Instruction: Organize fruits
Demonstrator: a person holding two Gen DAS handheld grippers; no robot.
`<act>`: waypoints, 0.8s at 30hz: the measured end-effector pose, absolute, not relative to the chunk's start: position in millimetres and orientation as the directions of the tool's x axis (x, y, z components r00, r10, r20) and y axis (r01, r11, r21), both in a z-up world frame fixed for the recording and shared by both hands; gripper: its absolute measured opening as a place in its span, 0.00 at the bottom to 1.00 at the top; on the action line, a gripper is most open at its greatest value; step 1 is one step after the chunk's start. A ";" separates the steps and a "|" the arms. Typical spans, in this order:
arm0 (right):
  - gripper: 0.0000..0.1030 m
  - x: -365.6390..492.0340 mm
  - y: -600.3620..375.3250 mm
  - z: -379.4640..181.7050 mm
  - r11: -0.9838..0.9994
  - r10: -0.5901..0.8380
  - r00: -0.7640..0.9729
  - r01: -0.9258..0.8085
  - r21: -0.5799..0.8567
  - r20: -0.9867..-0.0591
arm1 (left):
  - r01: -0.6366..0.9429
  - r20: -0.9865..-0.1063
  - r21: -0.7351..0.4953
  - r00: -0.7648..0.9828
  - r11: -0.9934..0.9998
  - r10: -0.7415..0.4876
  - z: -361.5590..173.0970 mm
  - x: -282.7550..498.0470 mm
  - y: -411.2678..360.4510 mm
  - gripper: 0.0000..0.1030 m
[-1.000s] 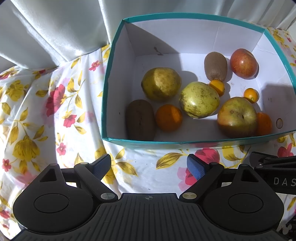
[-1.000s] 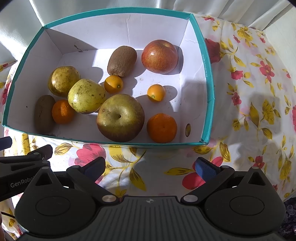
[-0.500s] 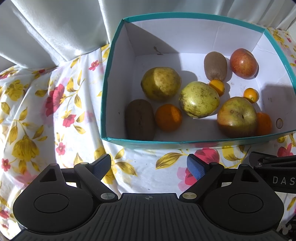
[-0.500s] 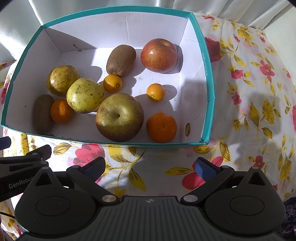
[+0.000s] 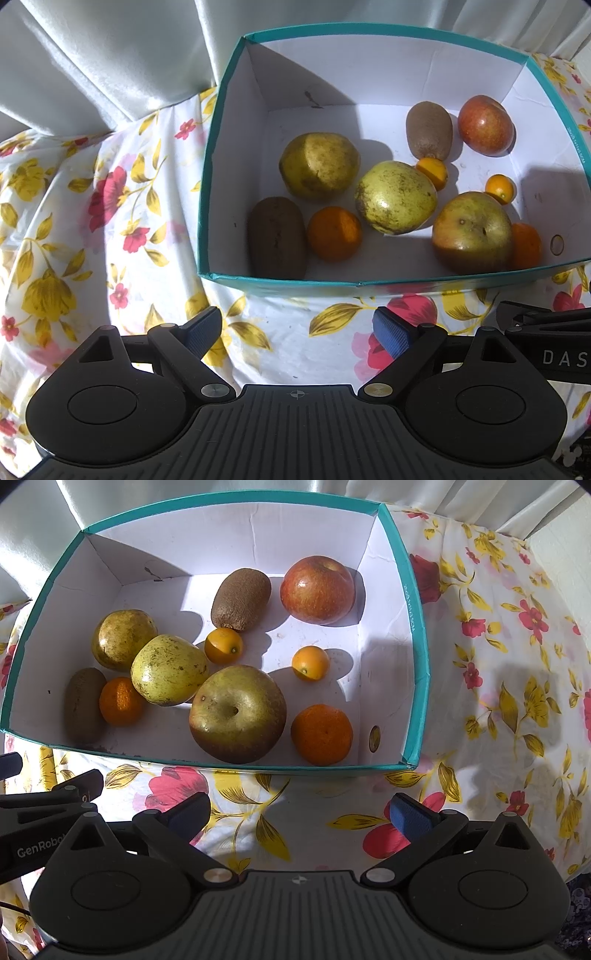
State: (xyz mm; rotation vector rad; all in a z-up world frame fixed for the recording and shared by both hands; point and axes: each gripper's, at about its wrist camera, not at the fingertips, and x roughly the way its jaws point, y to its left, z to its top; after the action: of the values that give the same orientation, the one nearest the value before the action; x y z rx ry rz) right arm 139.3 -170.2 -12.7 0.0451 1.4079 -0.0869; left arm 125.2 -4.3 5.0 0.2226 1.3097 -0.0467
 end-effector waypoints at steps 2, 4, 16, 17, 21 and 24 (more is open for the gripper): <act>1.00 139.3 -170.5 -12.7 0.996 -0.034 0.160 0.088 -0.020 -0.987 | 0.159 -0.961 0.136 0.260 0.978 0.091 5.0 125.2 -4.4 0.90; 1.00 139.2 -170.6 -12.7 0.996 -0.034 0.159 0.088 -0.020 -0.987 | 0.158 -0.961 0.136 0.260 0.978 0.091 5.0 125.2 -4.5 0.90; 1.00 139.6 -169.3 -12.4 0.996 -0.035 0.160 0.091 -0.020 -0.986 | 0.165 -0.960 0.137 0.264 0.977 0.090 5.2 124.3 -4.7 0.90; 1.00 139.3 -169.0 -12.2 0.996 -0.036 0.160 0.091 -0.022 -0.986 | 0.165 -0.960 0.138 0.265 0.977 0.091 5.2 124.1 -5.0 0.90; 1.00 139.2 -169.1 -12.4 0.996 -0.035 0.161 0.091 -0.021 -0.986 | 0.164 -0.960 0.140 0.265 0.976 0.093 5.2 124.1 -5.4 0.90; 1.00 139.0 -169.3 -12.4 0.996 -0.035 0.160 0.092 -0.020 -0.986 | 0.165 -0.959 0.141 0.266 0.976 0.093 5.2 124.3 -5.1 0.90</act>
State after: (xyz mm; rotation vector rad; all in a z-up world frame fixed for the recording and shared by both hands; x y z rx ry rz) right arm 139.0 -169.3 -12.4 0.0481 1.4074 -0.0910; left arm 124.3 -5.1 5.2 0.2300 1.3043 -0.0490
